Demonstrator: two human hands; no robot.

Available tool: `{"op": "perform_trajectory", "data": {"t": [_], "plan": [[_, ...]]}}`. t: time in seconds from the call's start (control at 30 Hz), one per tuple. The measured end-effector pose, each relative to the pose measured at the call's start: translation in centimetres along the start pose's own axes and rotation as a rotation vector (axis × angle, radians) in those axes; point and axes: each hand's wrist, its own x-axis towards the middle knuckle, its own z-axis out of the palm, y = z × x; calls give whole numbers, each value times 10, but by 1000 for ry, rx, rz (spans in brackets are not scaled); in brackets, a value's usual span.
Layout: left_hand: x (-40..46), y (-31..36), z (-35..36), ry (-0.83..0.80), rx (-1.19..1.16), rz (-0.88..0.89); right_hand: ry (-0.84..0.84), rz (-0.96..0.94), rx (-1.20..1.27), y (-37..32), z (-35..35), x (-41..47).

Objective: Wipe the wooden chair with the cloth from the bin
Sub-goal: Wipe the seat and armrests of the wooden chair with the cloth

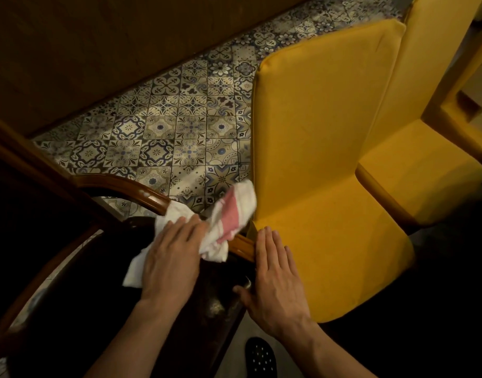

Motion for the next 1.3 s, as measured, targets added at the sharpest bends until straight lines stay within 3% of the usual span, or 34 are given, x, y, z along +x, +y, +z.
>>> {"op": "perform_trajectory", "data": {"t": [0.1,0.4,0.57,0.83,1.1,1.3], "plan": [[-7,20,13,-47,-21,91,-17,-7,-12,-2,-1,0],[-20,42,22,-43,-206,102,-5,-22,1,-4,-4,-2],[-15,24,8,-36,-173,130,-32,-18,-47,0,-1,-2],[8,-25,-17,190,-164,71,8,26,-79,-6,-1,0],[45,-80,0,29,-127,68,33,46,-84,-2,14,6],[47,-101,13,104,-221,46,54,42,-119,1,18,10]]}}
